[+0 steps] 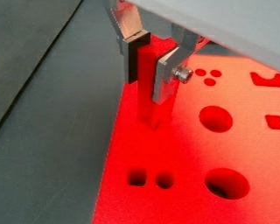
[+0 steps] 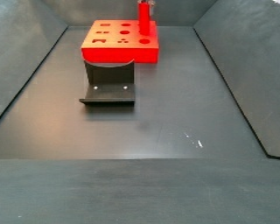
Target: Insert the star object.
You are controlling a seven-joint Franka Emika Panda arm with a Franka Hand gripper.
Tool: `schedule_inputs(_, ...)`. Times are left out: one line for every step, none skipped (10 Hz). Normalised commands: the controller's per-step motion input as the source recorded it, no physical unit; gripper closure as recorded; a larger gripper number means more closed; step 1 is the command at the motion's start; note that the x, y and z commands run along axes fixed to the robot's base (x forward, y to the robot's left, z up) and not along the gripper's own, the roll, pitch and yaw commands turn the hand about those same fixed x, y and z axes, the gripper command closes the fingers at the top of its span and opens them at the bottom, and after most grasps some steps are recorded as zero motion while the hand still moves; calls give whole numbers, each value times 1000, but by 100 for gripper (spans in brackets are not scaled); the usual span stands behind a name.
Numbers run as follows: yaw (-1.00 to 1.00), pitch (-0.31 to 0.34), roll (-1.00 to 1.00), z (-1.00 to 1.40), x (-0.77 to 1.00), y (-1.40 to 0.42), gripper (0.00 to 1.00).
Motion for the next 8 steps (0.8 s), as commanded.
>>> schedule_inputs(0, -86, 67, -1000, 49, 0, 100)
schedule_inputs(0, -87, 60, -1000, 26, 0, 100)
schedule_inputs(0, -120, 6, -1000, 17, 0, 100)
schedule_inputs(0, -76, 49, -1000, 0, 0, 100)
schedule_inputs(0, -19, 30, -1000, -37, 0, 100)
schedule_inputs(0, -11, 20, -1000, -60, 0, 100)
schedule_inputs(0, -11, 19, -1000, -54, 0, 100)
schedule_inputs(-17, -27, 24, -1000, -17, 0, 100)
